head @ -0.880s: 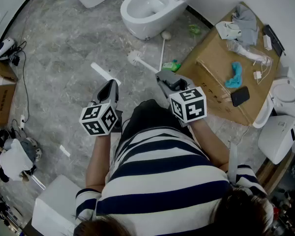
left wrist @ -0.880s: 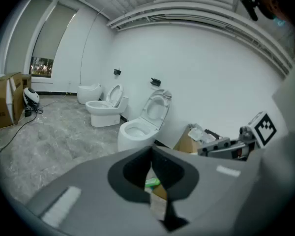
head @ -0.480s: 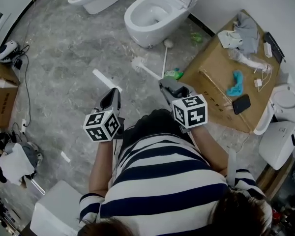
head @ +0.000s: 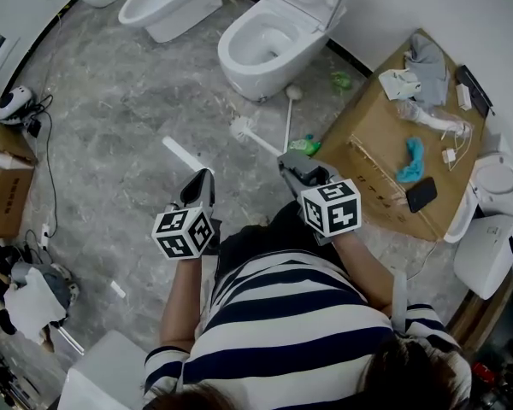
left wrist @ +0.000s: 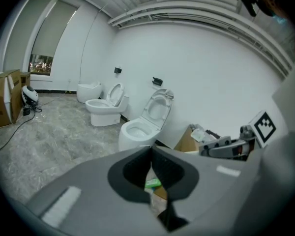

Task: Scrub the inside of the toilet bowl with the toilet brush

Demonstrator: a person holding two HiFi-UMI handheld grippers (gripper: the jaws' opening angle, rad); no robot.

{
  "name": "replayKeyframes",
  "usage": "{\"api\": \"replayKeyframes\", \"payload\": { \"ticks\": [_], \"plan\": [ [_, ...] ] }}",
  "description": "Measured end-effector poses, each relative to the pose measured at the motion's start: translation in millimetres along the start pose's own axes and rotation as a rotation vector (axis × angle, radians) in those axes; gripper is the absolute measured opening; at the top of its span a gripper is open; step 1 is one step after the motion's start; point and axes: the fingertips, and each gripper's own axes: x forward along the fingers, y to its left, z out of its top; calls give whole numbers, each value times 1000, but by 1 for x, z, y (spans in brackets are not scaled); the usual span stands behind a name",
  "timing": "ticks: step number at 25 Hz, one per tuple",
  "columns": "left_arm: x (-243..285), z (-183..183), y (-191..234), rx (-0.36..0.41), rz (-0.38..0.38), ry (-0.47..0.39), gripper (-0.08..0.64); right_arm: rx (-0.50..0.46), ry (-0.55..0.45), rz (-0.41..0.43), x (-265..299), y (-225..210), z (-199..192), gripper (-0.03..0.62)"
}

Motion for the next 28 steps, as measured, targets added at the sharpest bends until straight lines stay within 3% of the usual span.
{"api": "replayKeyframes", "payload": {
  "ticks": [7,14,28],
  "plan": [
    [33,14,12,-13,20,12,0,6,23,22,35,-18,26,172],
    [94,61,43,-66,21,4,0,-9,45,87,97,-35,87,172],
    [216,155,71,-40,-6,36,0,20,62,144,174,-94,180,172]
  ]
}}
